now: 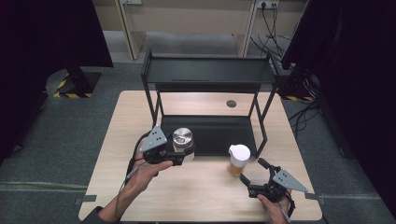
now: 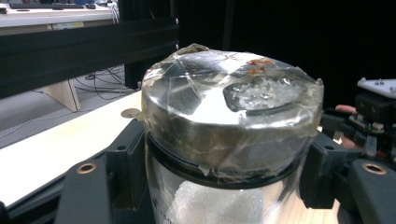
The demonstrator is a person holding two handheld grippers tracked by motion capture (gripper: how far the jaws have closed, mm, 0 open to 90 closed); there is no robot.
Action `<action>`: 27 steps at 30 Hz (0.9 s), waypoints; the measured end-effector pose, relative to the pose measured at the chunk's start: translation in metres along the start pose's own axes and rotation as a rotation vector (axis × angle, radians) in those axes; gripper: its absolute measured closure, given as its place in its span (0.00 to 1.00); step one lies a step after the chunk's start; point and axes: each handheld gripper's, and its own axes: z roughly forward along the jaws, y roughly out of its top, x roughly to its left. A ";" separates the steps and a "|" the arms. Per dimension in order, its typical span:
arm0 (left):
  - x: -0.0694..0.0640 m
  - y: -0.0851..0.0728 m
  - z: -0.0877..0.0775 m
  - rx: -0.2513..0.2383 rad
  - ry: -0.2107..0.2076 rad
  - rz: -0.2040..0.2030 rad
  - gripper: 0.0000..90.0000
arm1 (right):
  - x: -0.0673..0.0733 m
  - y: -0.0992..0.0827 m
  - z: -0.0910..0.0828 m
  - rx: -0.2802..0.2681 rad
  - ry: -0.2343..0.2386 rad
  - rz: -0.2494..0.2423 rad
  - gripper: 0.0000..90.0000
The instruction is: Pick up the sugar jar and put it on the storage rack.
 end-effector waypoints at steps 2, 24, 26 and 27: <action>0.002 0.006 0.000 0.001 -0.002 -0.003 0.35 | 0.000 0.000 0.000 0.001 0.000 0.001 0.01; 0.012 0.096 -0.008 0.002 0.024 0.030 0.35 | 0.000 0.000 0.000 0.004 0.001 0.004 0.01; 0.012 0.105 -0.008 0.006 0.028 0.039 0.35 | 0.000 0.001 0.000 0.004 0.001 0.001 0.01; 0.012 0.110 -0.008 0.012 0.031 0.042 0.35 | 0.000 0.001 0.000 0.003 0.001 0.000 0.01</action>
